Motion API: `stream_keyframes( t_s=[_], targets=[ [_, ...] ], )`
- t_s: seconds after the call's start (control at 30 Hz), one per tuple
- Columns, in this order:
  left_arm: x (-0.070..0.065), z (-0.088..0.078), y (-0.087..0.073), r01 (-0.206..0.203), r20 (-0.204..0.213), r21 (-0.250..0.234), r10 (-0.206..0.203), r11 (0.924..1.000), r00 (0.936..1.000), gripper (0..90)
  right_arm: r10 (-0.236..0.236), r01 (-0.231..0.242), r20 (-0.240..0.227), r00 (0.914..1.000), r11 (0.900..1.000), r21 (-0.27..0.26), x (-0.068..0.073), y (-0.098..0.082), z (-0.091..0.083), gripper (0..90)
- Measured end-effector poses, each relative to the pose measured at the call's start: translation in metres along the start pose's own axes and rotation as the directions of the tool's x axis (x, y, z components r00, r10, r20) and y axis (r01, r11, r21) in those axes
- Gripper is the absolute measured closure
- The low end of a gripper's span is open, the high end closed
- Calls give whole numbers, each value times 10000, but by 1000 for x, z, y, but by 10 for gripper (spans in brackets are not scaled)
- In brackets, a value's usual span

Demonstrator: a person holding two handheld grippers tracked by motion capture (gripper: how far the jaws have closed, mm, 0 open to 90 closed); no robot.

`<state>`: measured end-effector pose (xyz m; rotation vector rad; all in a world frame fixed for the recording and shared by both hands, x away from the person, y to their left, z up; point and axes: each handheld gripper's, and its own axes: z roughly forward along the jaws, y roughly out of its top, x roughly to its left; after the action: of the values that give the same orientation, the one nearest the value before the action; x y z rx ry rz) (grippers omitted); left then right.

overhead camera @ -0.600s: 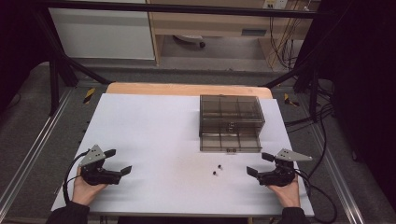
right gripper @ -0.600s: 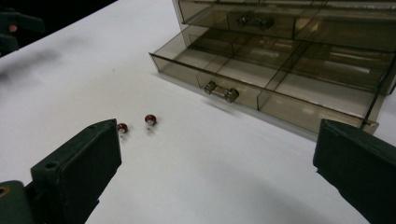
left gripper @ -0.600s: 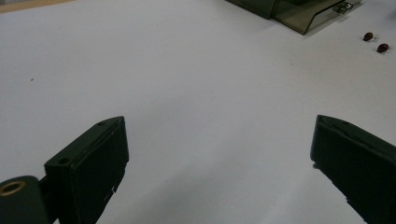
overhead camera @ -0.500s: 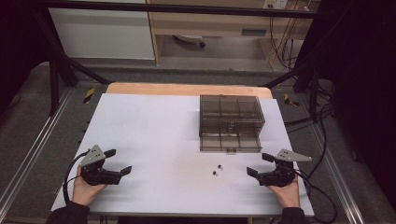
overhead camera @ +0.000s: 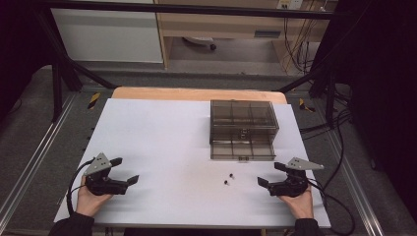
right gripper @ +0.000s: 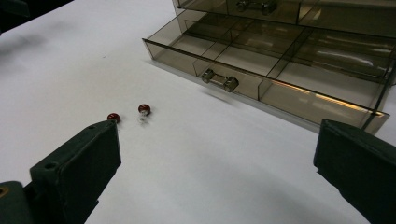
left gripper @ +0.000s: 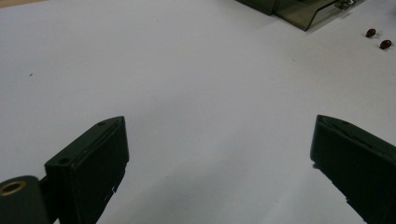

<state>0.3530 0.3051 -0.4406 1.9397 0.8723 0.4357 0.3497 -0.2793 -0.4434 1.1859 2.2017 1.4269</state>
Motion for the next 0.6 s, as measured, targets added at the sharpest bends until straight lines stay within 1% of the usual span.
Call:
stream_keyframes(
  t_s=[0.13,0.2,0.43,0.5,0.6],
  targets=[
    [1,1,-1,27,-41,116,-26,9999,10000,42,55,-55,-35,10000,9998,211,4,0,5,13],
    [1,1,-1,34,-33,71,-33,10000,10000,42,-82,82,-12,10000,9994,331,6,1,8,12],
    [0,2,-1,11,-47,130,-10,9999,10000,43,-222,224,-41,9997,9990,377,15,5,15,17],
    [-1,2,-1,8,-30,107,-8,9999,10000,43,-338,337,2,9994,9983,484,18,7,18,20],
    [0,2,-1,23,-37,131,-23,9999,10000,42,-320,323,-60,9995,9979,560,23,9,23,25]
  ],
)
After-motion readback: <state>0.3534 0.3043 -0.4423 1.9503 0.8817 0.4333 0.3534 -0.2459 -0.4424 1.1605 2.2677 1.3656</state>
